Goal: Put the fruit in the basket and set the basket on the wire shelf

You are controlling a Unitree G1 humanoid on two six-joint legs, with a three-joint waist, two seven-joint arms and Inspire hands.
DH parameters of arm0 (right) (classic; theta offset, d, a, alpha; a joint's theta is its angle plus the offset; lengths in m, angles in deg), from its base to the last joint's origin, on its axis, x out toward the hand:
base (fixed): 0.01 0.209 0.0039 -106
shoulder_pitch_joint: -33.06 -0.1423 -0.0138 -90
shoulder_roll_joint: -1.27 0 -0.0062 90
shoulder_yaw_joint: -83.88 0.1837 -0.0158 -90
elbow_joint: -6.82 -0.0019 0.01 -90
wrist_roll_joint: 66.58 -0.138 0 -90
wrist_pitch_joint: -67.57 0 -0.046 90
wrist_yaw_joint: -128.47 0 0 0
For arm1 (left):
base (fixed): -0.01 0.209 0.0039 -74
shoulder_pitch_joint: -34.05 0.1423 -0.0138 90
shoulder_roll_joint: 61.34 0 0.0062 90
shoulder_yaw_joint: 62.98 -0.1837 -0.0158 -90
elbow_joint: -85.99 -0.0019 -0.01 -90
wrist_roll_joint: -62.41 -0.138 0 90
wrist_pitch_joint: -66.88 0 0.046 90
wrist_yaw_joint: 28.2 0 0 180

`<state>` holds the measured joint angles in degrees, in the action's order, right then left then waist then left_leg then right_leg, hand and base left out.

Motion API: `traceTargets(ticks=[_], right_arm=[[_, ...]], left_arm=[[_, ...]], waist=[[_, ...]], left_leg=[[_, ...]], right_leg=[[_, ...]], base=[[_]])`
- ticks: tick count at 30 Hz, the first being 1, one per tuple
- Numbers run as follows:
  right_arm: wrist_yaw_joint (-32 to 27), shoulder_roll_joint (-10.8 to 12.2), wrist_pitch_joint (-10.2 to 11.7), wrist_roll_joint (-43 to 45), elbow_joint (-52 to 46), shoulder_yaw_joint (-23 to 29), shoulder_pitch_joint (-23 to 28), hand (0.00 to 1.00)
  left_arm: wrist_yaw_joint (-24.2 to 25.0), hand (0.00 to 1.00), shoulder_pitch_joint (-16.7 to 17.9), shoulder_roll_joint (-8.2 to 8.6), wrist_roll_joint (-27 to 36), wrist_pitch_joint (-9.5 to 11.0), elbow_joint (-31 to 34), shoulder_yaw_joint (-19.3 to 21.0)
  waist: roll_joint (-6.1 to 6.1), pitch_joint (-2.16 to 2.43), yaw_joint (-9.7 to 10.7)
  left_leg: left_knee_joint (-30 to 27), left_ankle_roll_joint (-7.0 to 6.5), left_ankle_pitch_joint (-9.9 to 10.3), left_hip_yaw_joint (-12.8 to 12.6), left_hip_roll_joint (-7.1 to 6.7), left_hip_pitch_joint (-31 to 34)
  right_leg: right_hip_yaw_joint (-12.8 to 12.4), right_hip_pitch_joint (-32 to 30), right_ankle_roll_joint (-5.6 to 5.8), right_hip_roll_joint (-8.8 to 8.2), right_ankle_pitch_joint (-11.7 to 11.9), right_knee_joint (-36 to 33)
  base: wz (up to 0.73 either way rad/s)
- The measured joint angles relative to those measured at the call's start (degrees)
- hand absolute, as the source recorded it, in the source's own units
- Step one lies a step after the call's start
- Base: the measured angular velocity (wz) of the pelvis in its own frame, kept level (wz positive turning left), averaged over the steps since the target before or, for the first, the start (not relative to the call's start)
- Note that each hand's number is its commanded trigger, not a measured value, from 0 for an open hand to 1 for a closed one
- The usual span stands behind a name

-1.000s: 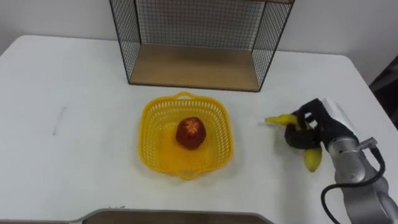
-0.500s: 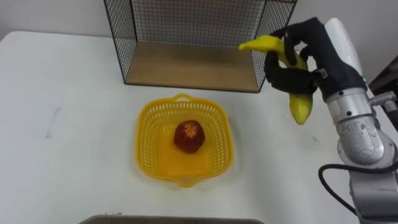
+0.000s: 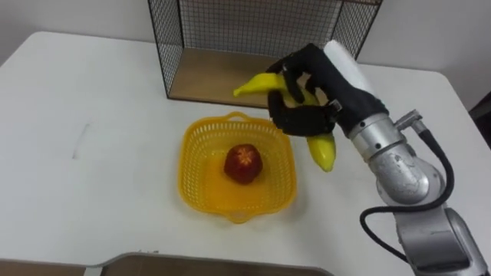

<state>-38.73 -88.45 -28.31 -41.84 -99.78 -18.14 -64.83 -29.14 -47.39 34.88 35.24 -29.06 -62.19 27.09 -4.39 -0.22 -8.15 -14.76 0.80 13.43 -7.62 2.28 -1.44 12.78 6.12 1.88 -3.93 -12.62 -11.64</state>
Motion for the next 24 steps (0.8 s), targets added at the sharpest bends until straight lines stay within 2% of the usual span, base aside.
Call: traceTargets(ticks=[2,3,4,5,14,24], right_arm=[[0.2,0.3,0.0,0.3,0.1,-1.2,0.0,1.00],[0.5,0.4,0.0,0.4,0.1,-2.0,0.0,0.80],[0.6,0.5,0.0,0.4,0.1,-2.4,0.0,0.33],[0.9,0.9,0.0,0.4,0.2,-2.8,0.0,0.00],[3.1,1.3,-1.4,0.5,0.3,-7.1,0.0,0.00],[5.9,1.3,-2.9,1.3,4.2,-7.5,0.0,0.00]], left_arm=[[-0.4,0.00,0.0,-0.04,0.7,0.0,-0.1,-0.9],[-0.8,0.00,0.0,-0.01,0.7,0.0,-0.3,-1.3],[-0.9,0.00,0.0,-0.02,0.7,0.0,-0.4,-1.5],[-1.0,0.00,0.0,-0.02,0.7,0.0,-0.4,-1.6],[-1.3,0.00,0.0,-0.14,0.7,-0.1,-0.3,-3.3],[-1.0,0.00,-0.4,-0.23,1.1,-1.2,-0.4,-4.2]], waist=[[-0.02,-0.07,-0.2],[-0.08,-0.16,-0.2],[-0.13,-0.23,-0.2],[-0.25,-0.39,-0.2],[-0.36,-0.41,-0.3],[-0.46,-0.34,0.1]], left_leg=[[0.0,0.00,0.0,0.0,-0.02,0.0],[0.0,0.00,0.0,0.0,-0.02,0.0],[0.0,0.00,0.0,0.0,-0.02,0.1],[0.0,0.00,0.0,0.0,-0.02,0.1],[0.1,-0.01,0.0,0.0,-0.02,0.3],[0.0,-0.01,0.0,0.0,-0.03,0.3]], right_leg=[[0.0,0.0,0.00,0.00,0.0,0.0],[0.0,0.0,0.01,0.00,0.0,0.0],[0.0,0.0,0.01,0.00,0.0,0.0],[-0.1,0.0,0.01,0.01,0.0,0.0],[0.0,-0.3,0.03,-0.03,0.0,0.0],[0.0,-0.2,0.04,-0.02,0.0,0.0]], base=[[0.00],[0.00],[0.00],[0.00],[0.00],[0.00]])
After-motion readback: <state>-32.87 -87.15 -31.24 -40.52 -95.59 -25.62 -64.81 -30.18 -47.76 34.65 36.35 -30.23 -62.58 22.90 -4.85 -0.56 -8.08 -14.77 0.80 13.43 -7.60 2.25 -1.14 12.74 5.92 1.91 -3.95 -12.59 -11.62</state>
